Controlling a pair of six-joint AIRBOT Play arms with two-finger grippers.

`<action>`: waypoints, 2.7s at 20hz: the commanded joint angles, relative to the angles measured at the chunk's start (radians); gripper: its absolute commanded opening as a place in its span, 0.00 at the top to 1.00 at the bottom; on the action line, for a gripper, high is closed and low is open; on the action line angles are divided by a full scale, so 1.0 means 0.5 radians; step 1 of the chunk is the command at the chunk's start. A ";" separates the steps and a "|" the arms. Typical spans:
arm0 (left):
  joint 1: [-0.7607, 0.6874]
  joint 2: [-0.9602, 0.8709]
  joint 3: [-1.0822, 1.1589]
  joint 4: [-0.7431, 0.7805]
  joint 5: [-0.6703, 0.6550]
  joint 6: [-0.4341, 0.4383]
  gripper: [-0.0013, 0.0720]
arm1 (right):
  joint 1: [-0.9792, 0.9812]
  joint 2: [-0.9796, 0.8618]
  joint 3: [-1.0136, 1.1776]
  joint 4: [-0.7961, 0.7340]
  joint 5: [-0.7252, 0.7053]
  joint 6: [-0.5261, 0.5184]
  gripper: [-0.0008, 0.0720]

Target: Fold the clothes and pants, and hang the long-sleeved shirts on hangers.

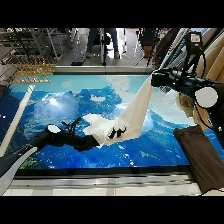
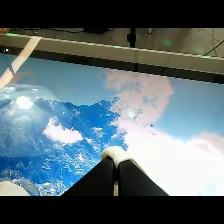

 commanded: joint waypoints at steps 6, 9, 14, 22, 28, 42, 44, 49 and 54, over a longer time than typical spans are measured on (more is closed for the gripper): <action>-0.180 -0.006 0.002 0.037 0.343 -0.290 0.14 | -0.001 0.000 -0.001 -0.015 0.021 0.000 0.97; -0.245 -0.043 0.002 0.037 0.446 -0.379 0.14 | -0.001 0.000 -0.001 0.005 0.021 0.000 0.97; -0.322 -0.143 0.002 -0.016 0.719 -0.477 0.48 | -0.001 0.000 -0.001 0.031 0.021 -0.001 0.97; -0.279 0.016 0.004 -0.247 0.770 -0.082 0.98 | -0.001 0.048 0.001 0.018 0.195 -0.005 0.97; 0.379 0.777 0.049 -0.247 0.302 0.073 0.98 | 0.004 0.353 0.002 0.218 0.622 -0.002 0.97; 0.594 0.549 1.347 -0.353 0.224 0.101 0.98 | 0.204 0.658 -0.004 0.671 0.624 -0.121 0.97; 0.371 0.218 1.383 -0.327 0.307 0.161 0.97 | 0.202 0.534 -0.019 0.375 0.623 -0.027 0.97; 0.298 -0.272 1.392 0.339 -0.010 -0.233 0.25 | 0.203 0.027 -0.159 0.307 0.624 -0.010 0.97; 0.539 -0.258 1.305 1.476 -0.829 -0.753 0.25 | 0.202 -0.256 -0.171 0.292 0.482 -0.011 0.97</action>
